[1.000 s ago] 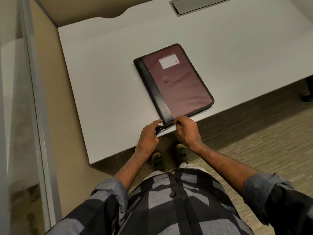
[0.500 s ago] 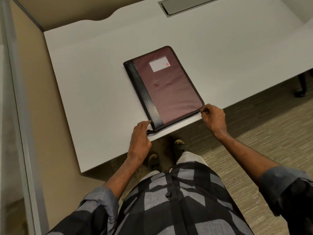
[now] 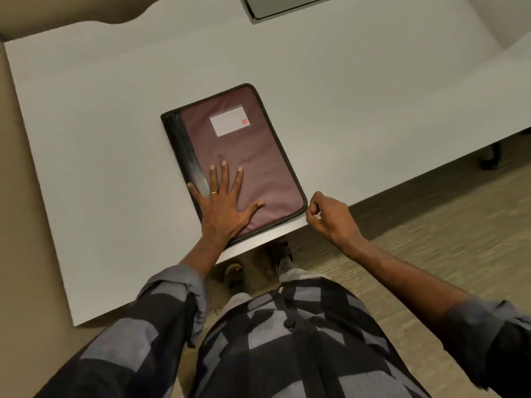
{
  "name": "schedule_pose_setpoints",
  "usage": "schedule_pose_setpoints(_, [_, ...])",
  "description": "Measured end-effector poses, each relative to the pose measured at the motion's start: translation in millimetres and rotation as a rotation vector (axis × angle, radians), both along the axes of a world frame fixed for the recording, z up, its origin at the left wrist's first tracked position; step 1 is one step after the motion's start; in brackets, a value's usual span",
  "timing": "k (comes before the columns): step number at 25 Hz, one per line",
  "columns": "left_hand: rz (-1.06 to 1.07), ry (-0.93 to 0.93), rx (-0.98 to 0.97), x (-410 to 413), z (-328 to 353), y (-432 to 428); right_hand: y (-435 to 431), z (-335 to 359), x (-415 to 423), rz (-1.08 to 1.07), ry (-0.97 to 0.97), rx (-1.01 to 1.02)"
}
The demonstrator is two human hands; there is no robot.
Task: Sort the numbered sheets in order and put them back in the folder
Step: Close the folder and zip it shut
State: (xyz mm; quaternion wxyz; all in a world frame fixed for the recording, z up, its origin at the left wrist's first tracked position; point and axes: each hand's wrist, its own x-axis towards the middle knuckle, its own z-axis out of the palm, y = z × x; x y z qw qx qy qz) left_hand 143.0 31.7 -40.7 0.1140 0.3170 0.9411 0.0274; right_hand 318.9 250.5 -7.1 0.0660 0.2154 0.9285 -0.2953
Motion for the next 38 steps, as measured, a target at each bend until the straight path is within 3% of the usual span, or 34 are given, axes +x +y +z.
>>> schedule_pose_setpoints(13, [0.001,-0.016,-0.050,-2,-1,7,105,-11,-148,0.487,0.139,0.019])
schedule_pose_setpoints(20, [-0.010,-0.054,-0.070,-8,0,9,136,-18,-303,0.589,0.232,0.249])
schedule_pose_setpoints(23, [-0.013,-0.063,-0.030,-10,-3,8,139,-12,-357,0.736,0.263,0.349])
schedule_pose_setpoints(30, [-0.012,-0.054,0.020,-12,-8,7,97,-7,-448,1.328,0.283,0.457])
schedule_pose_setpoints(38, [-0.012,-0.040,0.042,-11,-14,5,-31,-7,-481,1.402,0.329,0.364])
